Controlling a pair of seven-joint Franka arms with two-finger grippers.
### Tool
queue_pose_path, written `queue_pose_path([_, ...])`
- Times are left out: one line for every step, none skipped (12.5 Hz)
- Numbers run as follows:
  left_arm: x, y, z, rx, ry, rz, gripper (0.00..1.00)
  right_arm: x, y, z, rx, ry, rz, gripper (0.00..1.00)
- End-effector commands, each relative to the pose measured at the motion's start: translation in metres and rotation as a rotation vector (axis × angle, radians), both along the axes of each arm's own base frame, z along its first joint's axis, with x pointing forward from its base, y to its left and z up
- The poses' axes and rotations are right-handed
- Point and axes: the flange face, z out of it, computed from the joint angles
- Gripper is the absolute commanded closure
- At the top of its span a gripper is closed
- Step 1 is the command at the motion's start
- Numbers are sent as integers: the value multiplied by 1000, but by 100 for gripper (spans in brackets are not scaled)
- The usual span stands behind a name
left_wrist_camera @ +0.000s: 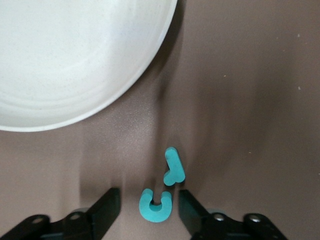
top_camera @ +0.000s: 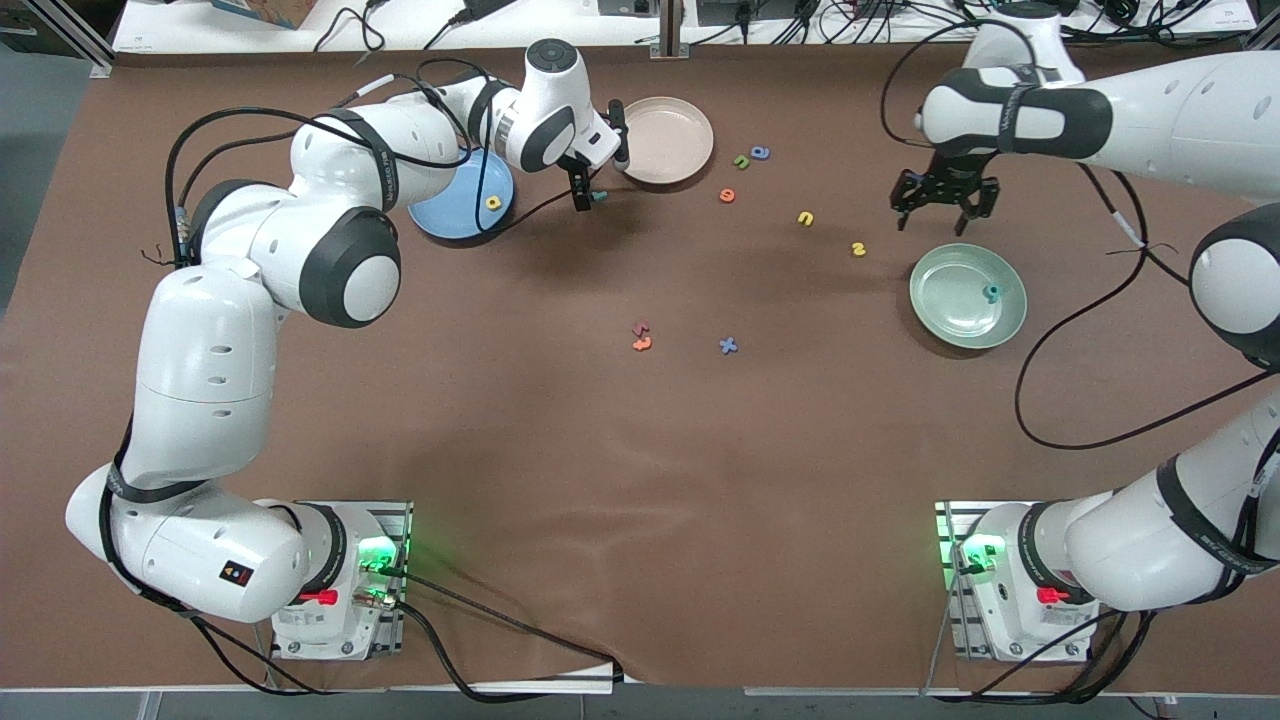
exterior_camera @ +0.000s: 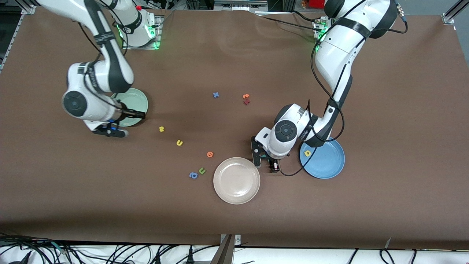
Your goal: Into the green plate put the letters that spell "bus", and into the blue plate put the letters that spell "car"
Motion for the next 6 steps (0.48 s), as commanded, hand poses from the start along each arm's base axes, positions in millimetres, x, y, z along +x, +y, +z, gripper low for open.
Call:
queue_pose_path([-1, 6, -5, 27, 15, -14, 61, 2, 26, -23, 13, -33, -11, 3])
queue_pose_path([1, 10, -4, 27, 14, -8, 68, 0, 39, -30, 23, -46, 18, 5])
queue_pose_path([2, 11, -3, 26, 13, -6, 69, -2, 50, -37, 32, -53, 39, 6])
queue_pose_path([5, 13, 4, 22, 5, 0, 71, -1, 56, -46, 35, -70, 58, 6])
queue_pose_path([8, 19, 10, 27, 9, 8, 71, 0, 61, -61, 34, -93, 72, 6])
queue_pose_path([10, 23, 18, 36, 20, 15, 71, -1, 70, -75, 40, -116, 95, 6])
